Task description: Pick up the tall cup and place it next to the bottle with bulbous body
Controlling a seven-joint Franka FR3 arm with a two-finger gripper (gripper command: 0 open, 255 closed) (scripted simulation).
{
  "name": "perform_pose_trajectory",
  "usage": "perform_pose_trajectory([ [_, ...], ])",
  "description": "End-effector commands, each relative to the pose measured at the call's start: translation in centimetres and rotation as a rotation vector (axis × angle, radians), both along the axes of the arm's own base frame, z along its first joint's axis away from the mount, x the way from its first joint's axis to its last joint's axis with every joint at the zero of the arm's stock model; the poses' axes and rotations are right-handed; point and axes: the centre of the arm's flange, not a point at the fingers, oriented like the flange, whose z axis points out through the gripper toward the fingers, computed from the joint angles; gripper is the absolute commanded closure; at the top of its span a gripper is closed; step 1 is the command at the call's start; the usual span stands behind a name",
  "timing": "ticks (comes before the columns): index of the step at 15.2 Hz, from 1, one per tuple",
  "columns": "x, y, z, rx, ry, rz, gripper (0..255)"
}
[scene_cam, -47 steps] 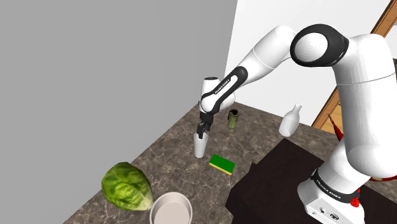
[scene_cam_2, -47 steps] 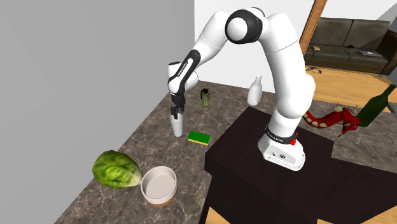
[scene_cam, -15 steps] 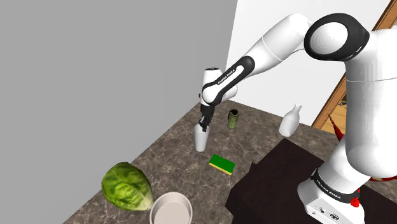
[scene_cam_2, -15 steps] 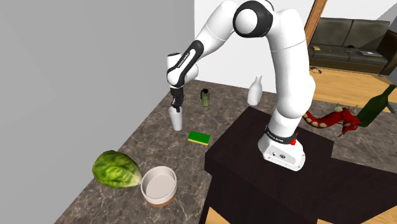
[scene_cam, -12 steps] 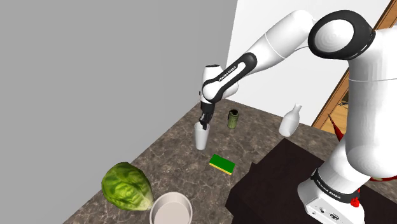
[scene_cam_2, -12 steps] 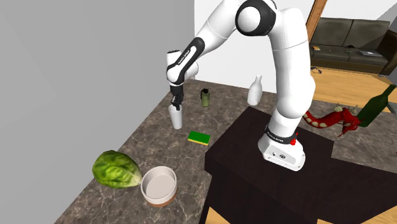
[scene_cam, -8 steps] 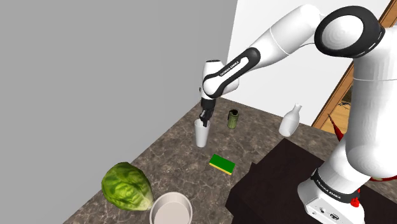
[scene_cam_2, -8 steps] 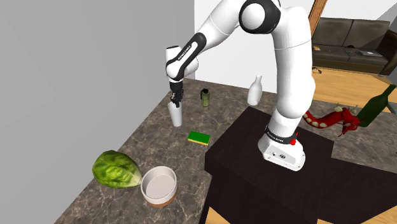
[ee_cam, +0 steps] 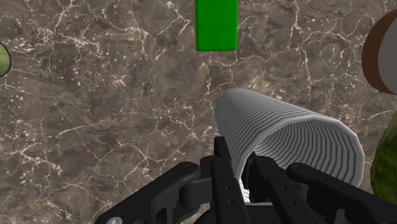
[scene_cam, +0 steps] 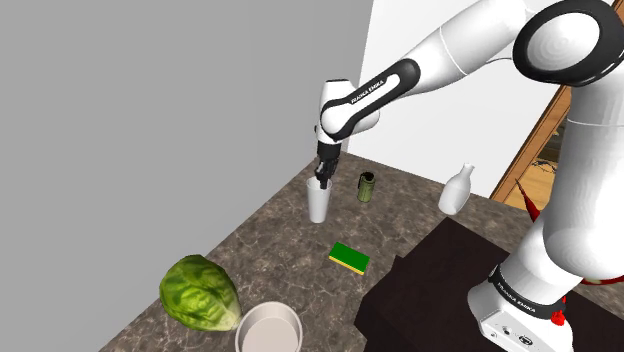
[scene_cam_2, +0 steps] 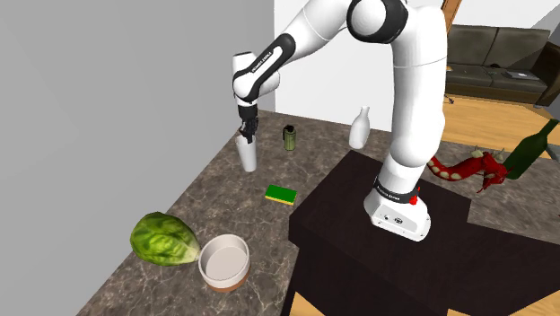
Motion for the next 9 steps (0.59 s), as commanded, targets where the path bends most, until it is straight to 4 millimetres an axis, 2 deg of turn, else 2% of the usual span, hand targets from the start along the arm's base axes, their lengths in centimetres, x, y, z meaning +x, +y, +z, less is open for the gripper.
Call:
perform_pose_trajectory([
  [1, 0.0, 0.1, 1.0, 0.000, 0.001, 0.000, 255],
  [9, 0.0, 0.1, 5.3, 0.000, 0.001, 0.000, 255],
])
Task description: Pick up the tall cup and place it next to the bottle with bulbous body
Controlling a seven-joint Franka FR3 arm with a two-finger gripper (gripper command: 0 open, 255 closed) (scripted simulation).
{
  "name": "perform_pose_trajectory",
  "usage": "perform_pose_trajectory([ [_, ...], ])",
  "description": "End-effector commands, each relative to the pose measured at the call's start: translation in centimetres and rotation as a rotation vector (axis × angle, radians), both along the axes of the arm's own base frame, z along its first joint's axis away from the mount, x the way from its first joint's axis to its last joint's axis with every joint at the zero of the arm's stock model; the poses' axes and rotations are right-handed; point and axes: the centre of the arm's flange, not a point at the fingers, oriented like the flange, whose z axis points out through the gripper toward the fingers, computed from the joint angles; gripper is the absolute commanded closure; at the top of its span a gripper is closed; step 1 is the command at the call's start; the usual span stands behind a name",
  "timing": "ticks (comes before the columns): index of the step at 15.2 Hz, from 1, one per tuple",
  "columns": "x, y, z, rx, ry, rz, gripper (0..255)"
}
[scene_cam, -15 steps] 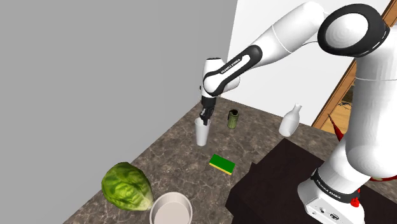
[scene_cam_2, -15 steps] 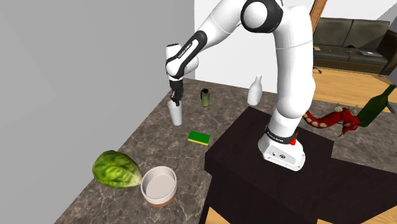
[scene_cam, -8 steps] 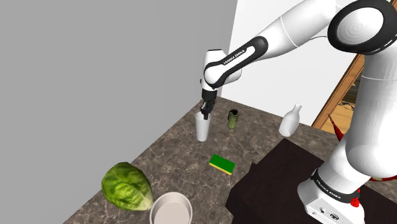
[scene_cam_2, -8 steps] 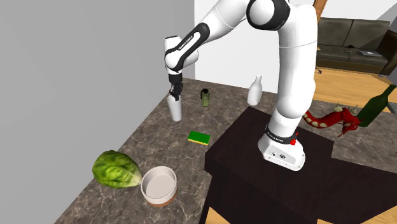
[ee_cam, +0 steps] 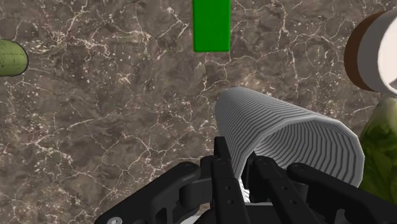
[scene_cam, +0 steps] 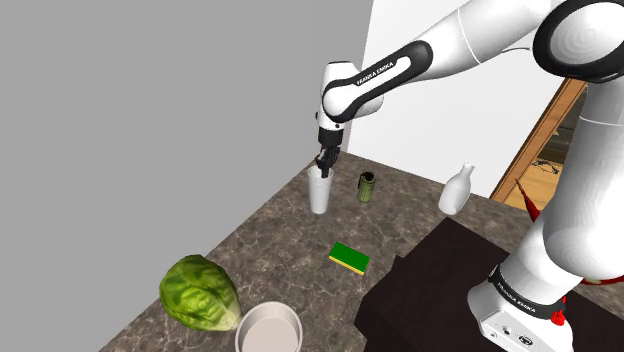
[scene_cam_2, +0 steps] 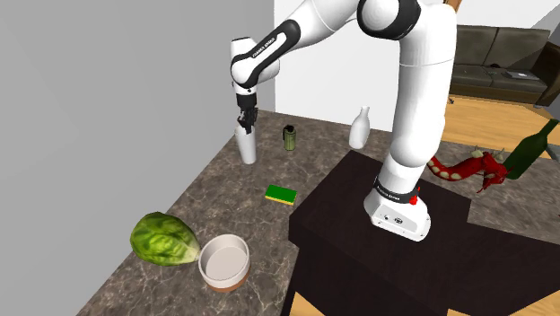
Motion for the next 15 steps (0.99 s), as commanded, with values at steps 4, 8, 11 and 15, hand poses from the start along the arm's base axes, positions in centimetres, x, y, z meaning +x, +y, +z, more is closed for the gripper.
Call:
perform_pose_trajectory([
  [4, 0.0, 0.1, 2.7, 0.000, 0.000, 0.000, 255],
  [8, 0.0, 0.1, 4.8, 0.000, 0.000, 0.000, 255],
  [11, 0.0, 0.1, 6.4, 0.000, 0.000, 0.000, 255],
  [15, 0.0, 0.1, 8.5, 0.000, 0.000, 0.000, 255],
])
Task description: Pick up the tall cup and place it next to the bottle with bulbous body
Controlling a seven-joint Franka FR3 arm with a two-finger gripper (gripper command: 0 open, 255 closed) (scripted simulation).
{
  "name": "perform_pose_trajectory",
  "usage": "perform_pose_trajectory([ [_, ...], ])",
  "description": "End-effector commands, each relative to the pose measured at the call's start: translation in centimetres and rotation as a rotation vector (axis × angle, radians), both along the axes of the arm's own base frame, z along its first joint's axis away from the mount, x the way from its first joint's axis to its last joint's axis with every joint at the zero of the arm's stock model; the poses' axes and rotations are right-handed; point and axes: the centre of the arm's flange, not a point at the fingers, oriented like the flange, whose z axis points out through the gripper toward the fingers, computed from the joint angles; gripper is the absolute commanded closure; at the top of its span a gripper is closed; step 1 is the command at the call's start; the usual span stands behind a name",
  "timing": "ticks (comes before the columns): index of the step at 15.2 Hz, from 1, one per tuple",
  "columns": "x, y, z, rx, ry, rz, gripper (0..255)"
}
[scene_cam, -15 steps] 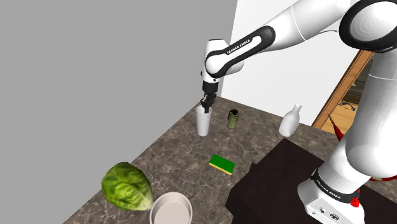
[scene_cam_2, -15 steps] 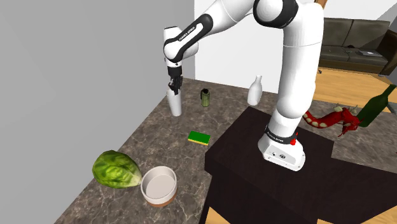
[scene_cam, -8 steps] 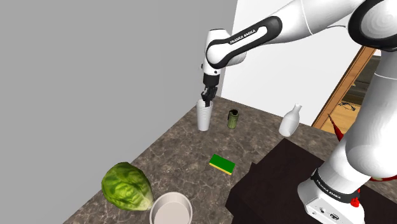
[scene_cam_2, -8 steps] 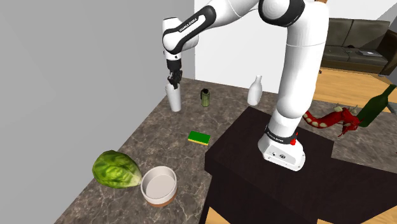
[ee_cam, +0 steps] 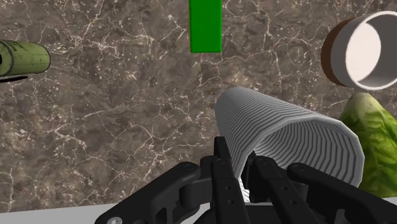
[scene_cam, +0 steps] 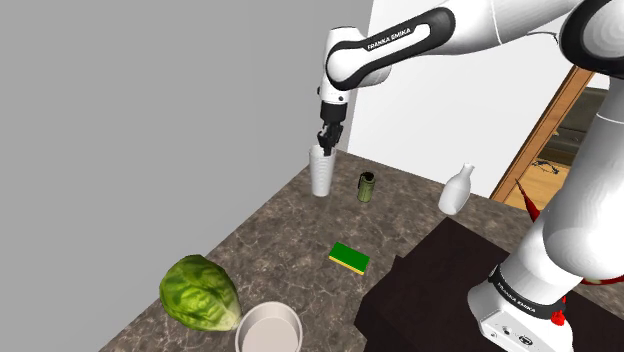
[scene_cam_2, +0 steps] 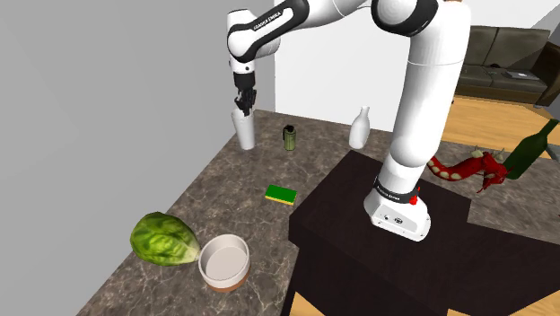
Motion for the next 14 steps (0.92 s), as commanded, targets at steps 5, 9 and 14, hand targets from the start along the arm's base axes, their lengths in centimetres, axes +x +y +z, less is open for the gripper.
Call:
perform_pose_trajectory([
  [5, -0.1, 0.0, 3.3, 0.000, 0.000, 0.000, 255],
  [9, -0.1, 0.0, 5.4, 0.000, 0.000, 0.000, 255],
  [14, -0.7, -5.2, 5.7, 0.000, 0.000, 0.000, 255],
])
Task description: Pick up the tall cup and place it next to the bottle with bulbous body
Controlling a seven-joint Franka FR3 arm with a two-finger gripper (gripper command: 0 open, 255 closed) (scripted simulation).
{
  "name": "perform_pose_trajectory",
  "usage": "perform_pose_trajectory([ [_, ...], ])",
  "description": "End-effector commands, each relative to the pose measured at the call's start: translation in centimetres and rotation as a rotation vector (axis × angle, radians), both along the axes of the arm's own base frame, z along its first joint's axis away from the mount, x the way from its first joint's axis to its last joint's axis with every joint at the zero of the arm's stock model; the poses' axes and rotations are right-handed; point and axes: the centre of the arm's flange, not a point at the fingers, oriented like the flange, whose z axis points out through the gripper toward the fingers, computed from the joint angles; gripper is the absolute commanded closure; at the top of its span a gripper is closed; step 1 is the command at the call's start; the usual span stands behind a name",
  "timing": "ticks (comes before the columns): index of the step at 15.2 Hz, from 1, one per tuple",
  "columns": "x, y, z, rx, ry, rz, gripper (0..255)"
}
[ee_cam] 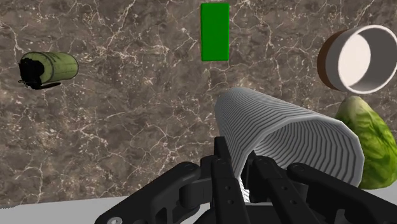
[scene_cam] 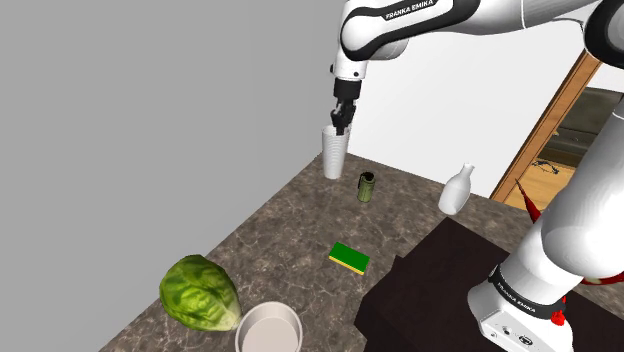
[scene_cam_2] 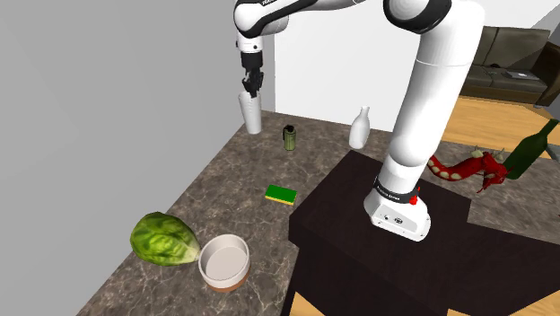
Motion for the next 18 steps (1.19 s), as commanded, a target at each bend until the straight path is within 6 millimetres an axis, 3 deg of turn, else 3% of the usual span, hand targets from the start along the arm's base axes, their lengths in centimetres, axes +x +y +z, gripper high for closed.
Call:
perform_pose_trajectory([
  [1, -0.1, -2.8, -0.3, 0.000, 0.000, 0.001, 255],
  [18, -3.0, -25.0, -0.3, 0.000, 0.000, 0.001, 255],
])
